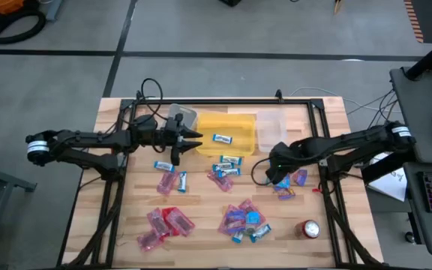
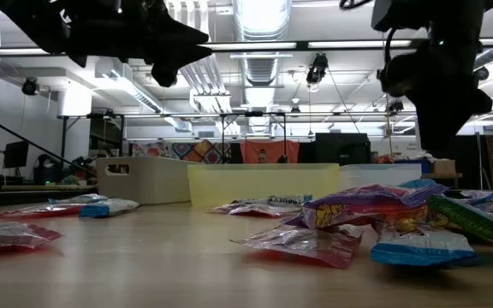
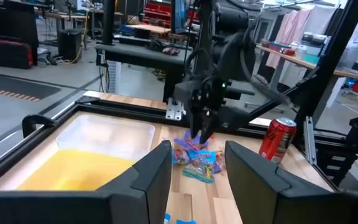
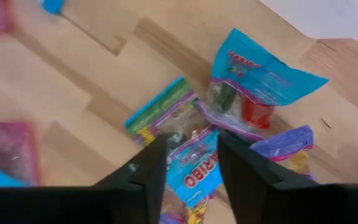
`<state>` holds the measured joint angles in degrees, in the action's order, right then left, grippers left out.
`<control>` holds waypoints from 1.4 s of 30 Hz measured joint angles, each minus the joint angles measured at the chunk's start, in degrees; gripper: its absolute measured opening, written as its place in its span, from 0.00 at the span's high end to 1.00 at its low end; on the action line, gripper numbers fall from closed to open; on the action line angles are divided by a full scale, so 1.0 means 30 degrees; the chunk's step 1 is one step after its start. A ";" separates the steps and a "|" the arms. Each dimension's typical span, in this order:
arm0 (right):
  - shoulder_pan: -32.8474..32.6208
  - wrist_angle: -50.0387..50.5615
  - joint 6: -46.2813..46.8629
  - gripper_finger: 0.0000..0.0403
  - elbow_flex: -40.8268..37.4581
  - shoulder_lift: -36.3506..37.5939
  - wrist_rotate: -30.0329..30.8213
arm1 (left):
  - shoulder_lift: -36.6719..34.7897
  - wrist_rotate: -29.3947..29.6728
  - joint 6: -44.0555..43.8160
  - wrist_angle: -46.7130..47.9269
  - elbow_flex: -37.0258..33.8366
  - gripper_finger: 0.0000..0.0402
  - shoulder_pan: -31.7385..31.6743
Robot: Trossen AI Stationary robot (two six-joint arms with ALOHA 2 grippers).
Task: Sort candy
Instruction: Put the blue candy into the gray bin
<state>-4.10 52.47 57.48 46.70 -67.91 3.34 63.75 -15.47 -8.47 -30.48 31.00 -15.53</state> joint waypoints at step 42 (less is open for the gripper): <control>0.0095 -0.2998 -0.0011 0.98 0.0278 -0.5284 0.2197 | 0.0007 0.0001 0.0299 -0.0255 0.0007 0.67 -0.0015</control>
<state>-3.81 43.47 57.45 47.53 -83.77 9.93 63.77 -15.46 -7.57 -31.24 31.03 -15.57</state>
